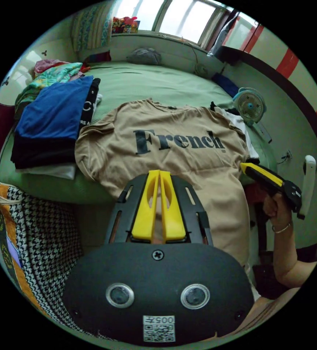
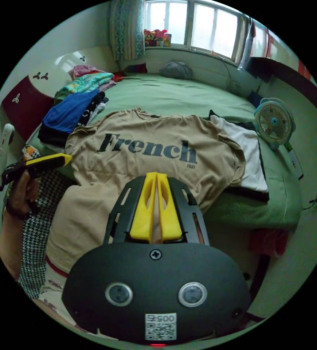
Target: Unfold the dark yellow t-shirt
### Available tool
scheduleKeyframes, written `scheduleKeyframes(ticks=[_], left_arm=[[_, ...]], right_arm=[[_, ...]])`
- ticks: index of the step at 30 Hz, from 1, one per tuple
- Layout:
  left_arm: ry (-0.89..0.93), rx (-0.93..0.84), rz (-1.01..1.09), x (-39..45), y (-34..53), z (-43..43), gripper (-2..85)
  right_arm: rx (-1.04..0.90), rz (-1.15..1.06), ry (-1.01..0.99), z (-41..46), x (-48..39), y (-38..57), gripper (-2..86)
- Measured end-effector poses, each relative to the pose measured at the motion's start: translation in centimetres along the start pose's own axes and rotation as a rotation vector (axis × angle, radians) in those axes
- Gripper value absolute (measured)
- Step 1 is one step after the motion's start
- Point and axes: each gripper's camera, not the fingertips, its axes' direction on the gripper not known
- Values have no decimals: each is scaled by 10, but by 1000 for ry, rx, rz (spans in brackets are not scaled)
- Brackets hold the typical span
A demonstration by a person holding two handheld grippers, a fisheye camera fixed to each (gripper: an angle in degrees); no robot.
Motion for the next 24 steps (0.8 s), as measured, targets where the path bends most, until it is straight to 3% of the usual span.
scheduleKeyframes(ticks=[11, 20, 24], left_arm=[[-141, 138, -17, -59, -106, 26, 103], [-183, 23, 29, -80, -182, 62, 107], [-214, -2, 39, -84, -200, 63, 75]], right_arm=[[-51, 41, 59, 45, 66, -105, 53], [-19, 87, 156, 71, 138, -211, 87], [-106, 114, 234, 95, 159, -250, 80]])
